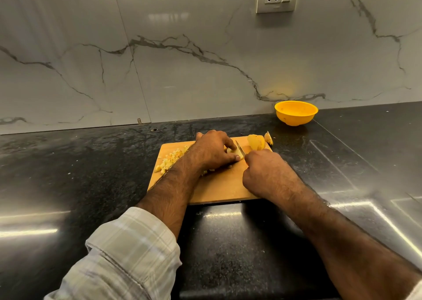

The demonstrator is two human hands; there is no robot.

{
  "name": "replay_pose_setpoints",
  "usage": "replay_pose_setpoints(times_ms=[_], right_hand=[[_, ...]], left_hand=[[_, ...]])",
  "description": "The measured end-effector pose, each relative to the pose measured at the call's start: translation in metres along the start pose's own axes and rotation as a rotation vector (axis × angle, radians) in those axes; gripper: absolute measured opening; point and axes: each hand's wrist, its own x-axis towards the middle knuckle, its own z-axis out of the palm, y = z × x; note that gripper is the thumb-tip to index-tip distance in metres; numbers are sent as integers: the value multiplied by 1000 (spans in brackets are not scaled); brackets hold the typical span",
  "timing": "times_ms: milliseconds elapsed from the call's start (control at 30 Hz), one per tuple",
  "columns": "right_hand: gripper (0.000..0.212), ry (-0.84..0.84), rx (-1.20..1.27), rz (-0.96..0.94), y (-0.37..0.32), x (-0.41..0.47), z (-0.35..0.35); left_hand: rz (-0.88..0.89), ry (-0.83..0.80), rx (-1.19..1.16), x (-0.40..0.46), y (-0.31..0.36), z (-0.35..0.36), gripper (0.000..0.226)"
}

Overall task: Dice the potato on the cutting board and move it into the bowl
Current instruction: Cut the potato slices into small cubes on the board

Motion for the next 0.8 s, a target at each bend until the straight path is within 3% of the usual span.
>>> replay_pose_setpoints(times_ms=[533, 800], right_hand=[[40, 23, 126, 16, 6, 13, 4], [38, 136, 53, -57, 5, 4, 6]], left_hand=[[-40, -27, -61, -7, 6, -3, 32], [-54, -31, 54, -11, 14, -10, 28]])
